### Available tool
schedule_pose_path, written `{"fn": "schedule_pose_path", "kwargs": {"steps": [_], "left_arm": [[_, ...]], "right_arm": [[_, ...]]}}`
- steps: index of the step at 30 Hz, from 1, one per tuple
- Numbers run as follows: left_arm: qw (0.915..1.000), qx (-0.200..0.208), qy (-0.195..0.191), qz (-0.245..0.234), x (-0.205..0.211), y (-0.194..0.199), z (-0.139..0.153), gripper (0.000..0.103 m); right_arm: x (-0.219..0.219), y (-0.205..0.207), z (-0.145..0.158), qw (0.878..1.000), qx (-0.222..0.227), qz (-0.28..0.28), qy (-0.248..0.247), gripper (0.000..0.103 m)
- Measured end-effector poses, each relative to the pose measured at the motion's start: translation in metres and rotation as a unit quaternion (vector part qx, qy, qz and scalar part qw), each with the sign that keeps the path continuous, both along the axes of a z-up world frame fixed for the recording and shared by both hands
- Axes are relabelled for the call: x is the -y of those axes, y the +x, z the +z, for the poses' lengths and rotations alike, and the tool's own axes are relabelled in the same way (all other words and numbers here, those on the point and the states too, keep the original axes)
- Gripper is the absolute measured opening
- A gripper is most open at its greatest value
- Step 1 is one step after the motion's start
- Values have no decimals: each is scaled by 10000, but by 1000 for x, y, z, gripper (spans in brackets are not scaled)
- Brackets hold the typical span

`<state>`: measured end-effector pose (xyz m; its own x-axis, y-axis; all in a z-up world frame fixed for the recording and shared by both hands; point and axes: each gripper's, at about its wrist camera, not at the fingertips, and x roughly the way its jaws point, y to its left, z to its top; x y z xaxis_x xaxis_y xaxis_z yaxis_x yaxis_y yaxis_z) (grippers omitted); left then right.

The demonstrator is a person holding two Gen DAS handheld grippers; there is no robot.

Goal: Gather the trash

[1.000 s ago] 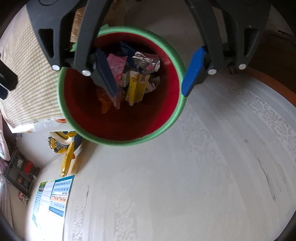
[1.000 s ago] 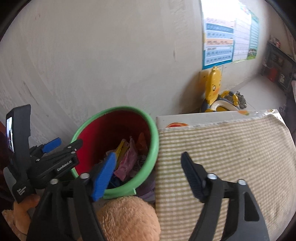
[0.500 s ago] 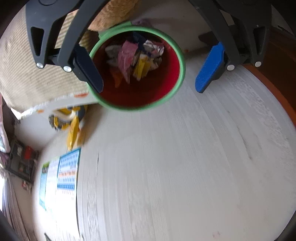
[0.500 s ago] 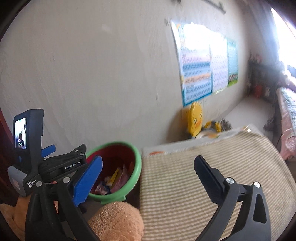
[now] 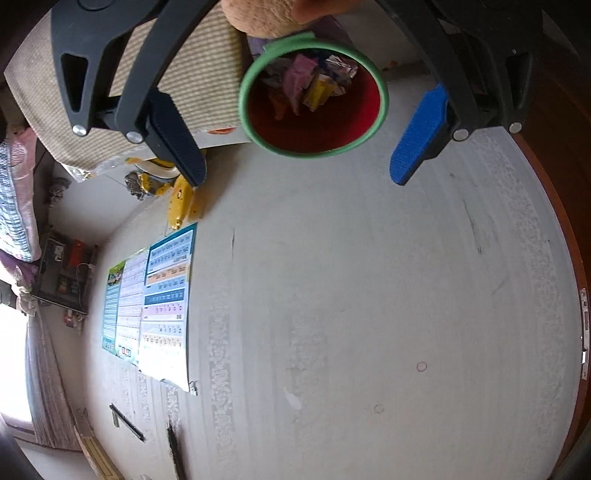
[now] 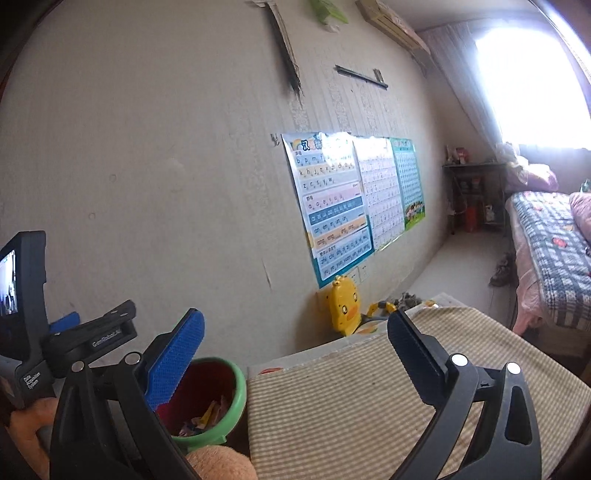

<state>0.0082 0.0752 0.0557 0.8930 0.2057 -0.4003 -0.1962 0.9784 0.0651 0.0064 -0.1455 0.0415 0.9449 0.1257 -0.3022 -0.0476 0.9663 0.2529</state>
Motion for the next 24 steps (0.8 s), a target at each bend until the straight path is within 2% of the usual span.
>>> {"fn": "schedule_pose_path", "kwargs": {"steps": [8, 24], "left_arm": [[9998, 93, 145, -29, 19, -10, 7, 98], [9998, -13, 206, 71, 18, -8, 1, 98]], "right_arm": [[4, -7, -2, 9999, -123, -53, 16, 96], [-7, -3, -8, 9996, -265, 43, -132, 96]]}}
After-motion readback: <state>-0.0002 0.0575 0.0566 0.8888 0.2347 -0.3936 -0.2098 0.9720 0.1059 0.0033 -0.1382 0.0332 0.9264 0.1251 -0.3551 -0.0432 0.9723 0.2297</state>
